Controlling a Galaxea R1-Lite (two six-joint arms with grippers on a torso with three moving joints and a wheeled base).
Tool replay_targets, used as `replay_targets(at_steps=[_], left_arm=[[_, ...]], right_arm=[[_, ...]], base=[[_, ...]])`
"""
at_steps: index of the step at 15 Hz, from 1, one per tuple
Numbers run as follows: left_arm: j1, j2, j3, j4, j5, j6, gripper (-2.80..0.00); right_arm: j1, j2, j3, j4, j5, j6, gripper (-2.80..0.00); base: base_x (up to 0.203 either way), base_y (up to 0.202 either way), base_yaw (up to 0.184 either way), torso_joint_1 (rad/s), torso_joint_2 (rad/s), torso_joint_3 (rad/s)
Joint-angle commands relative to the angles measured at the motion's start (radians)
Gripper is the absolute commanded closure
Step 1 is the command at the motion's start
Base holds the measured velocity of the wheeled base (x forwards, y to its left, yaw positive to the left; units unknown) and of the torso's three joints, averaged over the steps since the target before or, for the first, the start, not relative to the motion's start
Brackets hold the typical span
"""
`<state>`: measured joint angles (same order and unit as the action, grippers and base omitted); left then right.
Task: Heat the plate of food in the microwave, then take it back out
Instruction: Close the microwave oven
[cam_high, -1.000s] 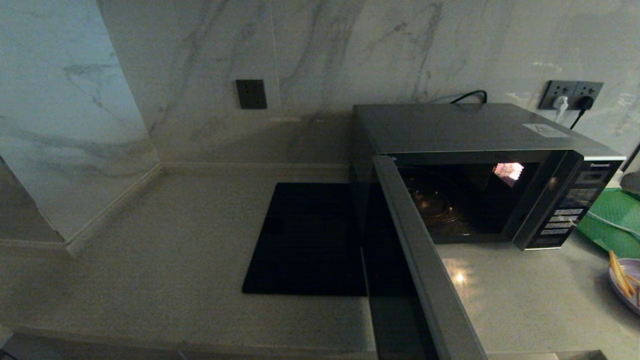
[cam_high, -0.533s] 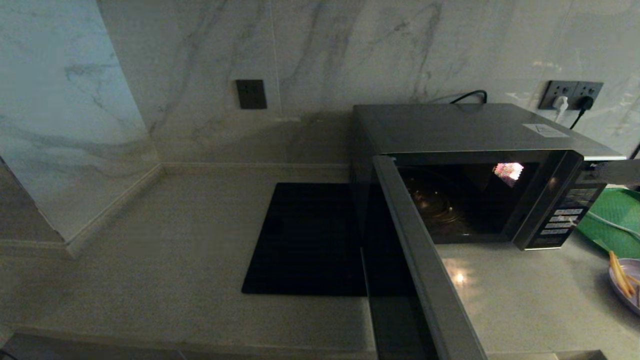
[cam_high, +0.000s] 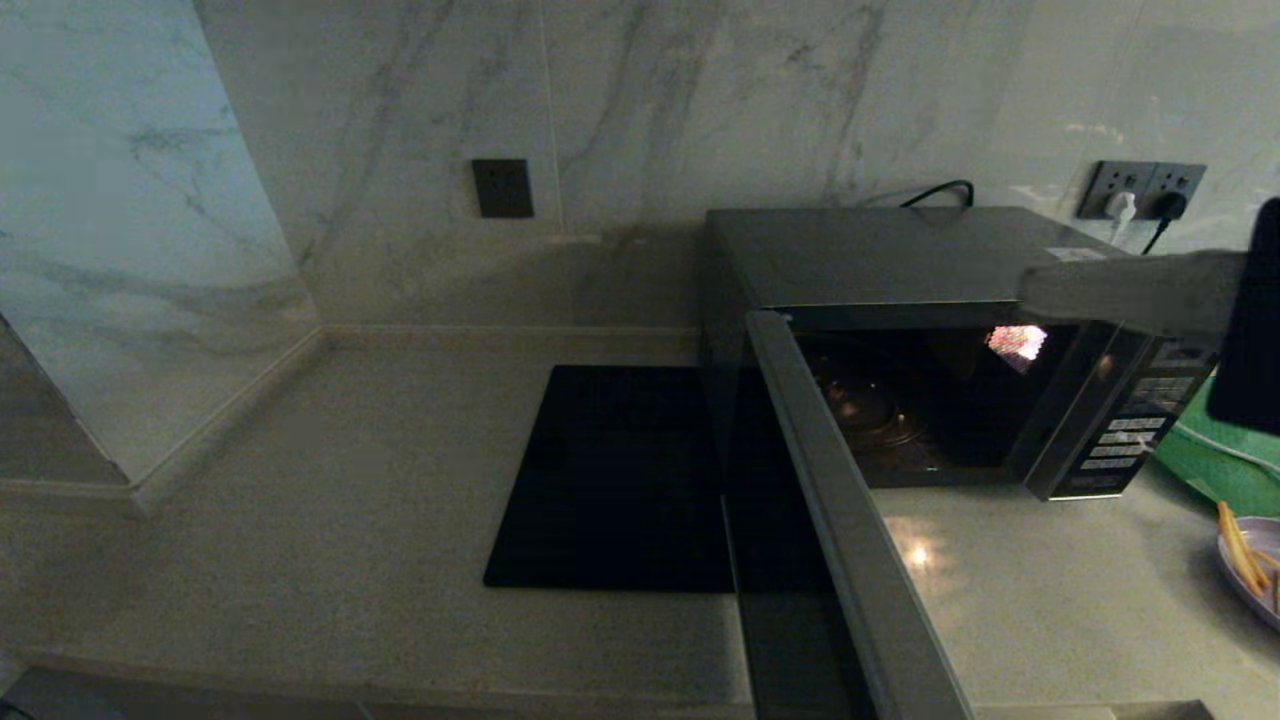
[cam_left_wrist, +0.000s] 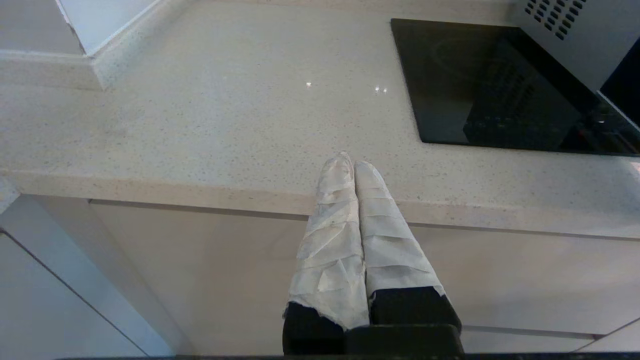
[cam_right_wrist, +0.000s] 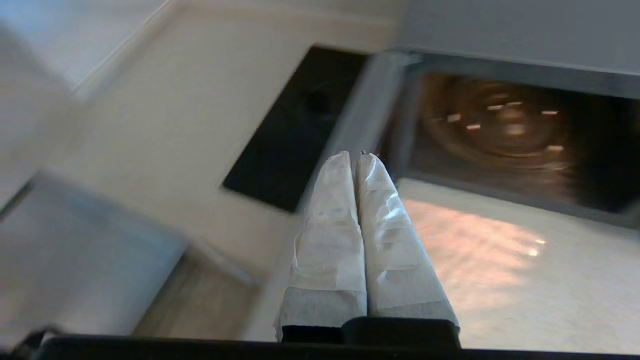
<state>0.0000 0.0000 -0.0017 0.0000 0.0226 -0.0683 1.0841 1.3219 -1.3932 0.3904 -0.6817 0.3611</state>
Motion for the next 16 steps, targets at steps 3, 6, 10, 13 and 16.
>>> replay_targets(at_steps=[3, 6, 10, 13, 16], left_arm=[[0.0, 0.0, 0.0, 0.0, 0.0, -0.001, 0.0], [0.0, 0.0, 0.0, 0.0, 0.0, -0.001, 0.0], [0.0, 0.0, 0.0, 0.0, 0.0, -0.001, 0.0], [0.0, 0.0, 0.0, 0.0, 0.0, -0.001, 0.0], [0.0, 0.0, 0.0, 0.0, 0.0, -0.001, 0.0]], right_arm=[[0.096, 0.092, -0.032, 0.004, -0.006, 0.003, 0.0], [0.118, 0.122, -0.041, 0.01, -0.007, 0.004, 0.0], [0.131, 0.163, -0.016, 0.031, -0.007, 0.024, 0.0], [0.131, 0.199, 0.0, 0.031, -0.007, 0.059, 0.0], [0.132, 0.214, 0.002, 0.045, -0.007, 0.077, 0.0]], base=[[0.0, 0.0, 0.0, 0.0, 0.0, 0.0], [0.0, 0.0, 0.0, 0.0, 0.0, 0.0], [0.0, 0.0, 0.0, 0.0, 0.0, 0.0], [0.0, 0.0, 0.0, 0.0, 0.0, 0.0], [0.0, 0.0, 0.0, 0.0, 0.0, 0.0]])
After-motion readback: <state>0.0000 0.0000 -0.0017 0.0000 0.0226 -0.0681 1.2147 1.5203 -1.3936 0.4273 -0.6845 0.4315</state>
